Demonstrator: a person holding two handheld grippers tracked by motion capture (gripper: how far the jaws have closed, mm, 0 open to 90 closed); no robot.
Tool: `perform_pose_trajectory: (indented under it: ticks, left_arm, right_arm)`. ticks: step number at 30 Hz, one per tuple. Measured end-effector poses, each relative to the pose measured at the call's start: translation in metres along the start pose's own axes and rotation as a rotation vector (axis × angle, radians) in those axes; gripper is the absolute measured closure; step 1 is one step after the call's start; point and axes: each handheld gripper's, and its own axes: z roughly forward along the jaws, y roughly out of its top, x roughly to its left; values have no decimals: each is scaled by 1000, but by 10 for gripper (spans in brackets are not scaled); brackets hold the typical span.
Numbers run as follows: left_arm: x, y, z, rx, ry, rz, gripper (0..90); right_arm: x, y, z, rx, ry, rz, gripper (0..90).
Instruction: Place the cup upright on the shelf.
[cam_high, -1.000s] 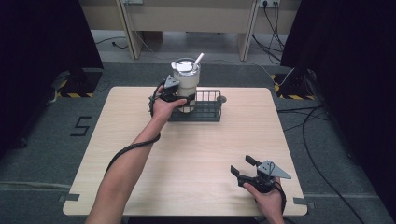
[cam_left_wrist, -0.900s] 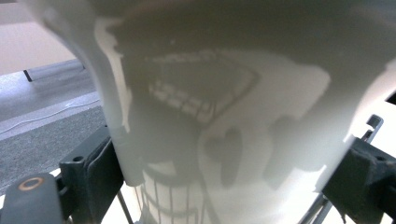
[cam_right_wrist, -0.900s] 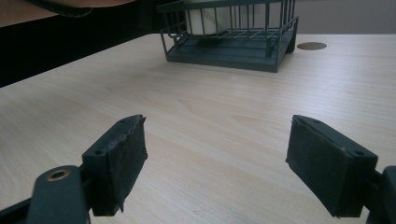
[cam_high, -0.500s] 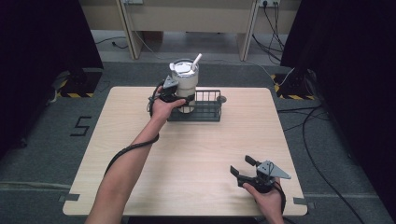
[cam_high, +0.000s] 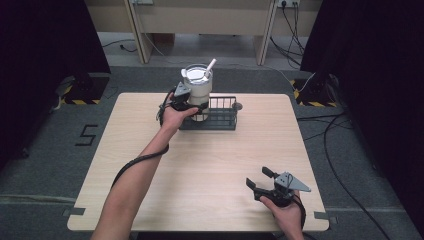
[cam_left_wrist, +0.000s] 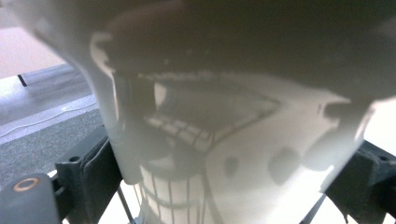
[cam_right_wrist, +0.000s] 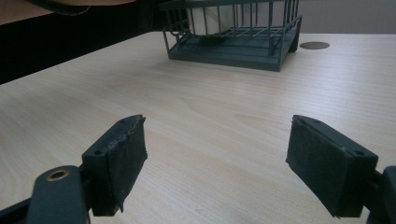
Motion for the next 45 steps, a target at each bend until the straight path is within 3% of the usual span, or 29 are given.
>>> perform_pose_trajectory:
  ticks: [10, 36, 45]
  left_arm:
    - [1, 0, -4, 5, -1, 25, 90]
    - [0, 0, -19, -7, 1, 23, 104]
    - [2, 0, -40, -18, 15, 21, 142]
  right_arm:
    - [1, 0, 0, 2, 2, -2, 201]
    - [2, 0, 1, 7, -1, -8, 201]
    - [1, 0, 1, 7, -3, -10, 201]
